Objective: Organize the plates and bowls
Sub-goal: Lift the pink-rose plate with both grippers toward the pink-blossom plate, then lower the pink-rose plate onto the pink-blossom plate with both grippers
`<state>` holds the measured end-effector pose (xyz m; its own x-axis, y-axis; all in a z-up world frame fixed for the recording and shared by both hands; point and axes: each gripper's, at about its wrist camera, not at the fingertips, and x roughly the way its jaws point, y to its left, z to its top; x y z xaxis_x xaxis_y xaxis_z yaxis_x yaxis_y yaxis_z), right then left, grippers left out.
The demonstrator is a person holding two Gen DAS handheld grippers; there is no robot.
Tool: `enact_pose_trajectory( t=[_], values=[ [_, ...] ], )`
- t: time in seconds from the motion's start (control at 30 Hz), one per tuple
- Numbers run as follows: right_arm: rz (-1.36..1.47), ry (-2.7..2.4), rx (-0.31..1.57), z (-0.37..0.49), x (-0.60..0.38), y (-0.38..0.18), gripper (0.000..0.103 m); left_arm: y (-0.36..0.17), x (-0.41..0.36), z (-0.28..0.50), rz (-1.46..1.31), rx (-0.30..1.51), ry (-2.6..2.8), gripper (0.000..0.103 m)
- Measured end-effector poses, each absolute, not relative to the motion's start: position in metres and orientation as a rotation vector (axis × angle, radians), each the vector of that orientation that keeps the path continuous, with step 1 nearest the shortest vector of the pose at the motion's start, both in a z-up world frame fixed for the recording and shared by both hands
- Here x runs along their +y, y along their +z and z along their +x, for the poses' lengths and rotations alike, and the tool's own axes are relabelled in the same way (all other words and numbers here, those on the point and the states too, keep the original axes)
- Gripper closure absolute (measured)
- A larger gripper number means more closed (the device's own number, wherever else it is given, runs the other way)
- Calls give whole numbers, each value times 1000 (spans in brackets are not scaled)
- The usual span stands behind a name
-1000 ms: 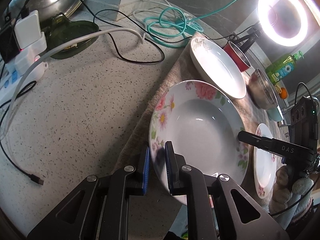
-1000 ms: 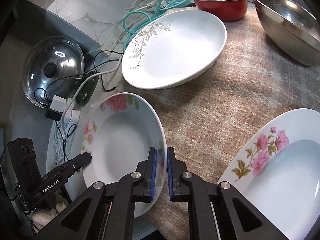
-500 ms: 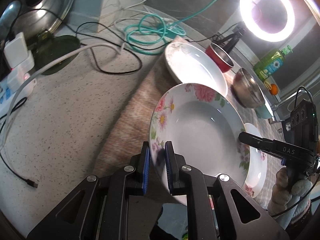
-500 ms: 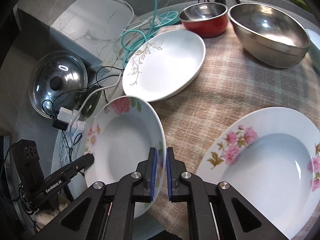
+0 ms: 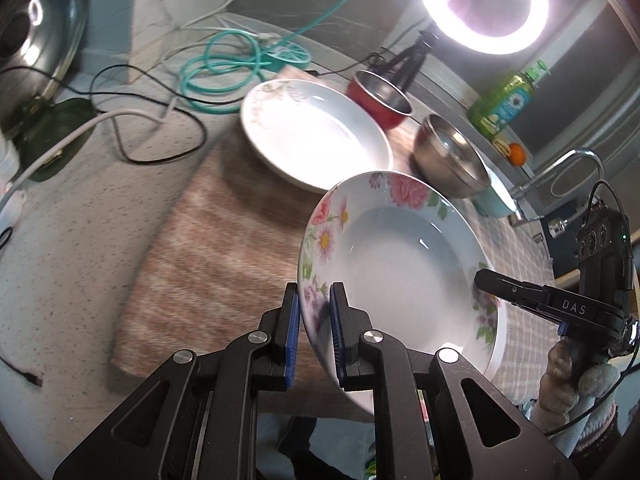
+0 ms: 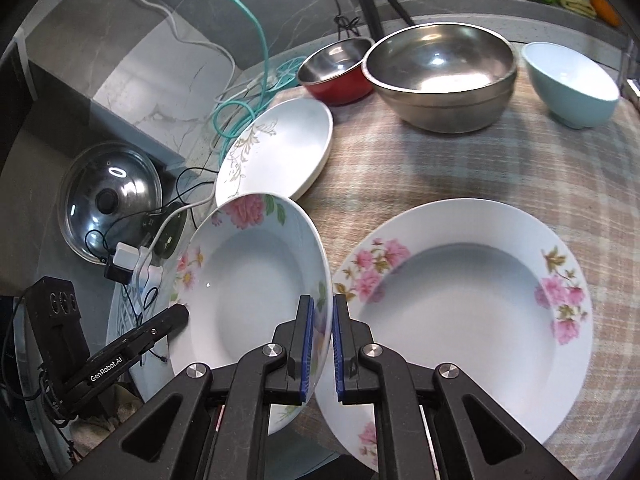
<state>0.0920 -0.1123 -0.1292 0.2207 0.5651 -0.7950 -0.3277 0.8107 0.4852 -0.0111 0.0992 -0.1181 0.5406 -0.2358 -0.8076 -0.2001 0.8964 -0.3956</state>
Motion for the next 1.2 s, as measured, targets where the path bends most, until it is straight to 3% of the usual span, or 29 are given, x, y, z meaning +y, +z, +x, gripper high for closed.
enact_pose_trajectory(
  t=[1.2],
  values=[
    [355,416,1198,86,-239,-155,94,-136,-1,36,-371,1104,-212,90]
  ],
)
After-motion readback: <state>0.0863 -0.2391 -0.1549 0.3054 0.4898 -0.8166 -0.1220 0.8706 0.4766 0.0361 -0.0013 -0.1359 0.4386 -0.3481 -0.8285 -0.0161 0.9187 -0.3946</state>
